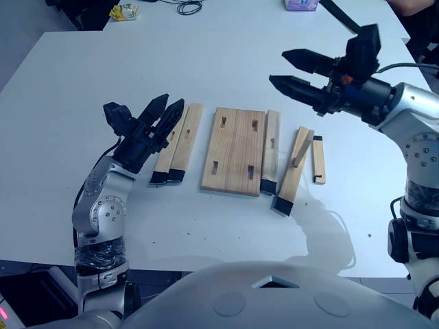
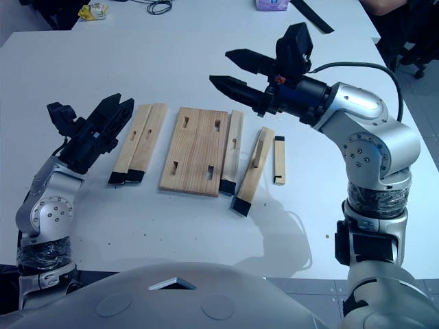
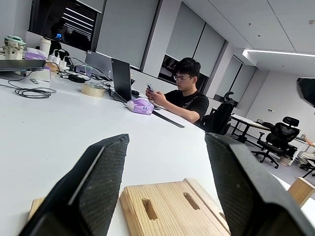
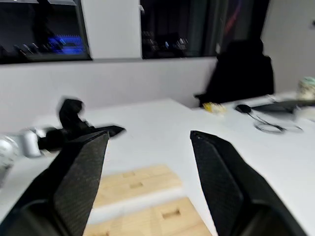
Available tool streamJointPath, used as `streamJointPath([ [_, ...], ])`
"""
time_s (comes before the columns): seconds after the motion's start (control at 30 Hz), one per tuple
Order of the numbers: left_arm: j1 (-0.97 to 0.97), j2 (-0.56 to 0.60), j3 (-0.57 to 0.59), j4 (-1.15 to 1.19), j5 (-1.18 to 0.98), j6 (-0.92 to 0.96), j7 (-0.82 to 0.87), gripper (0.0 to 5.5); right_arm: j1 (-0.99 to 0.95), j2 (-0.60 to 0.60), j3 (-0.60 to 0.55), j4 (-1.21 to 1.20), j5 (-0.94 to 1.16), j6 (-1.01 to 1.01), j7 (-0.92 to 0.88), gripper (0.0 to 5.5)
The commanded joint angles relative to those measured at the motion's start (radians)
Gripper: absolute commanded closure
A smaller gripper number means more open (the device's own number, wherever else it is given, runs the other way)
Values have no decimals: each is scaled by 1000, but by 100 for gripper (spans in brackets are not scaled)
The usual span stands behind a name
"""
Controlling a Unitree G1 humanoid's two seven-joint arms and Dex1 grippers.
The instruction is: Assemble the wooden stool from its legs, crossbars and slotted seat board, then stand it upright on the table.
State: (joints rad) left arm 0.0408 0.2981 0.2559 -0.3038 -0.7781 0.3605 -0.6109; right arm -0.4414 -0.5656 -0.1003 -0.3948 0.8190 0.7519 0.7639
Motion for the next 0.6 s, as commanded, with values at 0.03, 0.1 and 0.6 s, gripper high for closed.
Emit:
streamJointPath([
  [0.03,-1,-1,-5,-6,6,0,10,264,108,-66,144,16,-163,-54,36,244],
  [0.1,-3,1,-6,-3,6,0,10,264,153,-90,218,62,-257,-88,41,244],
  [0.6,-20,18,2,8,-7,9,10,264,60,24,-17,24,76,16,7,244],
])
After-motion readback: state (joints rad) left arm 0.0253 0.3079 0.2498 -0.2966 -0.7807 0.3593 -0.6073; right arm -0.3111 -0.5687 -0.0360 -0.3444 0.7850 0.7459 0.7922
